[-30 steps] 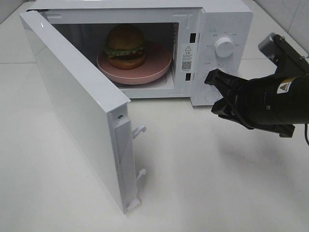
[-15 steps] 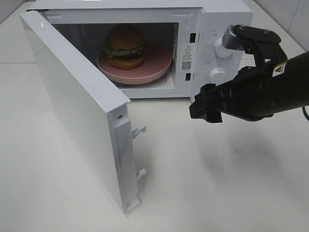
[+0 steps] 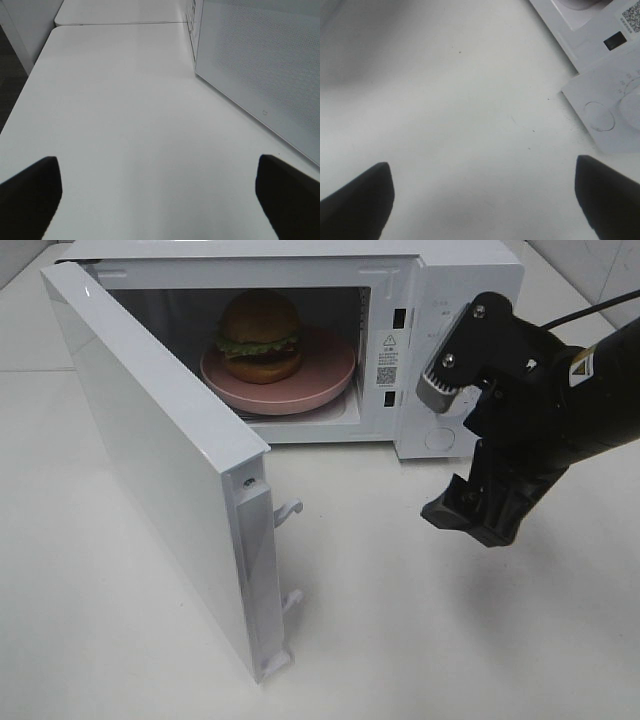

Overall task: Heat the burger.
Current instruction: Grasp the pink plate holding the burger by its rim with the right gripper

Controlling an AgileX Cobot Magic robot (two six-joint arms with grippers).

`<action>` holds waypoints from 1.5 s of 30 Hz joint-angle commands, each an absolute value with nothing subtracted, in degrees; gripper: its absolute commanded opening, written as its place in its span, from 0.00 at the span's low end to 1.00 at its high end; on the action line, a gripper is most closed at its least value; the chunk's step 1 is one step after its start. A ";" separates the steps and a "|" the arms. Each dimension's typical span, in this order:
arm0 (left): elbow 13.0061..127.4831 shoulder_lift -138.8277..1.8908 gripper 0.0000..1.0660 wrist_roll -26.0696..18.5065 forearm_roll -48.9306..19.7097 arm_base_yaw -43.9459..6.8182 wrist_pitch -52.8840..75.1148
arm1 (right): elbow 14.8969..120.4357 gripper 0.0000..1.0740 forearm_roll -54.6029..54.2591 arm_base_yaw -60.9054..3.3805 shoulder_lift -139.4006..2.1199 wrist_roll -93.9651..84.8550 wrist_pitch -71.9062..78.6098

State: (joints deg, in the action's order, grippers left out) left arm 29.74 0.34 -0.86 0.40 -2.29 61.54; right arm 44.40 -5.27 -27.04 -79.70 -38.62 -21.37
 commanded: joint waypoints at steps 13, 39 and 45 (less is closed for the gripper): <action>29.74 0.40 0.92 -0.80 0.00 -2.06 61.36 | 44.75 0.85 24.64 -28.07 -79.30 -41.60 -23.38; 29.74 0.40 0.92 -0.80 0.00 -2.06 61.36 | 50.31 0.80 19.82 -33.86 -81.93 -55.98 -20.68; 29.74 0.40 0.92 -0.80 0.00 -2.06 61.36 | 53.51 0.80 16.04 -33.86 -86.23 -59.59 -17.93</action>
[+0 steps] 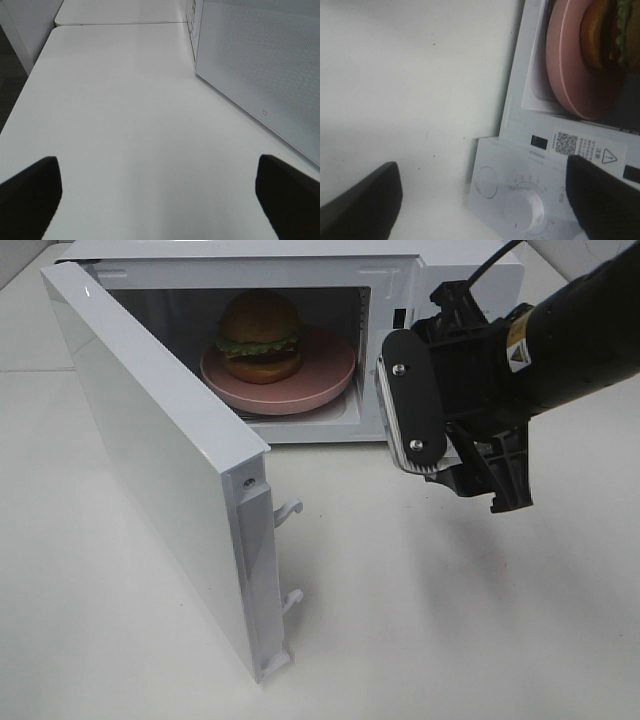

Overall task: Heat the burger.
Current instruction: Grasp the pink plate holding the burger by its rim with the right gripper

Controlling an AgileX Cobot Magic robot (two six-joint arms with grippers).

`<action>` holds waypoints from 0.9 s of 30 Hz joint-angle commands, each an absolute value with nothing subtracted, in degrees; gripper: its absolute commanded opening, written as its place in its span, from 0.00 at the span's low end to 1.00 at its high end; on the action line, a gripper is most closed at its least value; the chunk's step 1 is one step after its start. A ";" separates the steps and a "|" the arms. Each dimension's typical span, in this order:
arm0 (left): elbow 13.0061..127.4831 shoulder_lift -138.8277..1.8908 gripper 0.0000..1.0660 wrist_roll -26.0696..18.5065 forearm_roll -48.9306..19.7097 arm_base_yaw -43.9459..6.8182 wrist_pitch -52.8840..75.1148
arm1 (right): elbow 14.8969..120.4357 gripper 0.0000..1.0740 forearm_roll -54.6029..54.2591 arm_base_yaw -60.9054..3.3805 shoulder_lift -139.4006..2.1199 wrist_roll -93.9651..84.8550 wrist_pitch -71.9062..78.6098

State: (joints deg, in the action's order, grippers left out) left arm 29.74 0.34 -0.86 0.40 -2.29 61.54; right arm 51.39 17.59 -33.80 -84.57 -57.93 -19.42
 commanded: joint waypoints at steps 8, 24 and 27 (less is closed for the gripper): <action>29.74 0.40 0.92 -0.80 0.00 -2.06 61.36 | 59.53 0.80 16.44 -33.86 -92.07 -59.59 -16.39; 29.74 0.40 0.92 -0.80 0.00 -2.06 61.36 | 66.63 0.79 16.84 -33.86 -102.44 -59.36 -9.45; 29.74 0.40 0.92 -0.80 0.00 -2.06 61.36 | 67.95 0.79 16.84 -33.86 -104.56 -58.90 -9.22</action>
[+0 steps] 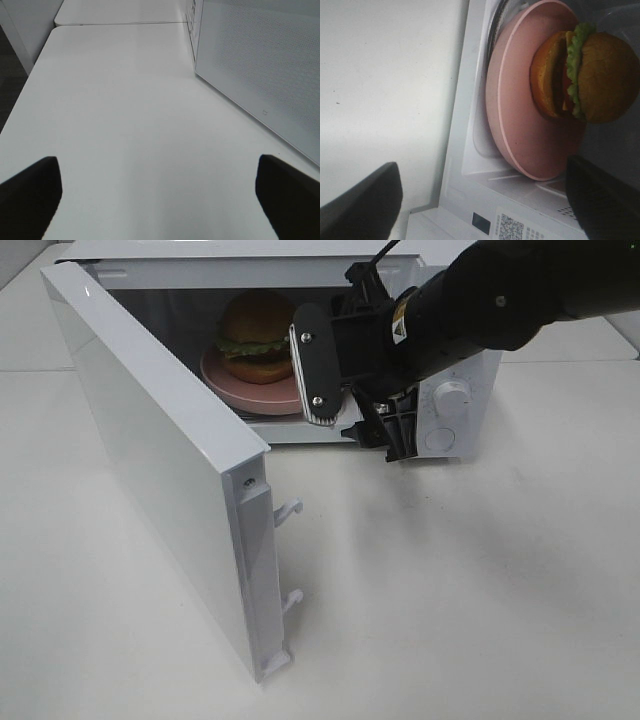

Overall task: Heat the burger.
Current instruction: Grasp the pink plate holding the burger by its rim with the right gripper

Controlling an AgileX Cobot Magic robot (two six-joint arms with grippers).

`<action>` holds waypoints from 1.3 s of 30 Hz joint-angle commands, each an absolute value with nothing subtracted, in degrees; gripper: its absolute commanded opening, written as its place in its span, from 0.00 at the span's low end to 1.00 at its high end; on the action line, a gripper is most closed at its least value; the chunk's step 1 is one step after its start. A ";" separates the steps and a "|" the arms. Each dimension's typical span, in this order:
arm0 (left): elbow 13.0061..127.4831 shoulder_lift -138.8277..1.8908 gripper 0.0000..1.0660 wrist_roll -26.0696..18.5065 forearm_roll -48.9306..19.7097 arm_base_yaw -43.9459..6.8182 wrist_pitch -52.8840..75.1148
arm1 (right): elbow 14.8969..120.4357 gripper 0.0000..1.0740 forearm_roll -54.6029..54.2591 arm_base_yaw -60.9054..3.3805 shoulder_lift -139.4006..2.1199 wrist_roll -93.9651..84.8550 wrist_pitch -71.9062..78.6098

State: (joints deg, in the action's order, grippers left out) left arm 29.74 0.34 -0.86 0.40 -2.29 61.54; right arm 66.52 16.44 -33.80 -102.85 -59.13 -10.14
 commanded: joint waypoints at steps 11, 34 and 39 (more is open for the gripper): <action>29.74 0.40 0.92 -0.80 0.00 -2.06 61.36 | 75.06 0.79 16.90 -33.63 -112.41 -56.32 -9.34; 29.74 0.40 0.92 -0.80 0.00 -2.06 61.36 | 92.48 0.77 17.30 -32.77 -127.48 -53.00 -13.41; 29.74 0.40 0.92 -0.80 0.00 -2.06 61.36 | 94.02 0.76 18.05 -31.91 -128.86 -53.06 -14.27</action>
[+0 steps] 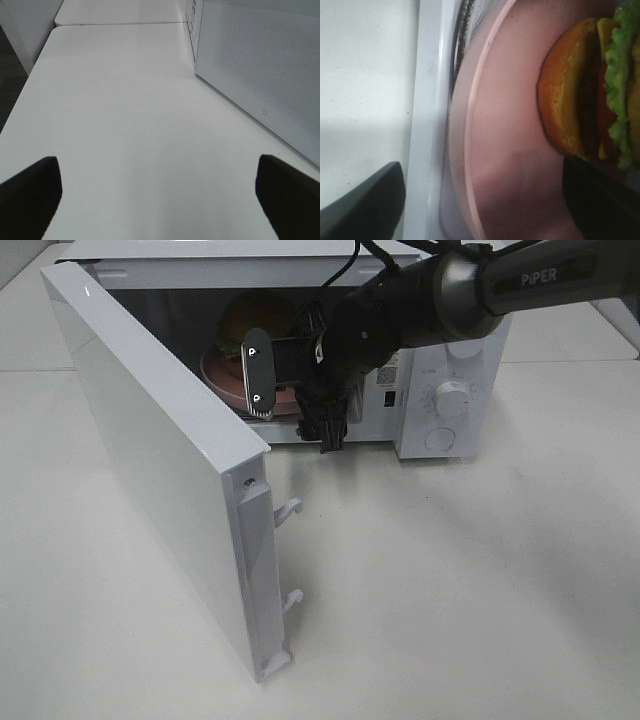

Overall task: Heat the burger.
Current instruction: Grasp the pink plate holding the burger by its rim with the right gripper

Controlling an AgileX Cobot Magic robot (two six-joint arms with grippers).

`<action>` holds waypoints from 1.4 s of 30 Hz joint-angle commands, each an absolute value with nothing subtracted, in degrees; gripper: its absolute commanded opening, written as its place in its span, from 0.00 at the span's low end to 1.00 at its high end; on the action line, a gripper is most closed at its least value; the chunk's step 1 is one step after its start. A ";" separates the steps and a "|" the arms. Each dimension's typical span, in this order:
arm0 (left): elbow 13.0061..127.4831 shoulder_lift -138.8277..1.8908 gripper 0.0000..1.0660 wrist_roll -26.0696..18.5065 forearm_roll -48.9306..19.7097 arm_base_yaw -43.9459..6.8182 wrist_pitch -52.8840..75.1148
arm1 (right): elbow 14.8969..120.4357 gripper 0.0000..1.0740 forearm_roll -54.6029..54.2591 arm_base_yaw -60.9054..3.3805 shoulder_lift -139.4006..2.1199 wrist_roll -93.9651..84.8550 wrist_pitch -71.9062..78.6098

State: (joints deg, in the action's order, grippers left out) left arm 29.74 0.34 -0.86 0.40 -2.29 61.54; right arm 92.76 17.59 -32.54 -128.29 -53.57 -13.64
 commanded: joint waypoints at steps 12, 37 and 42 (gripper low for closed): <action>29.74 0.40 0.92 -0.80 0.00 -2.06 61.36 | 100.84 0.74 17.70 -31.51 -133.44 -51.28 -15.58; 29.74 0.46 0.92 -0.80 0.69 -2.06 61.36 | 101.18 0.32 14.32 -37.47 -133.73 -50.53 -19.31; 29.74 0.46 0.92 -0.80 0.69 -2.06 61.36 | 101.18 0.05 10.60 -38.39 -133.33 -50.53 -20.45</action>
State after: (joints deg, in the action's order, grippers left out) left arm 29.74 0.34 -0.86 0.52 -2.29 61.54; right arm 101.24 11.29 -37.99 -133.84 -51.17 -19.60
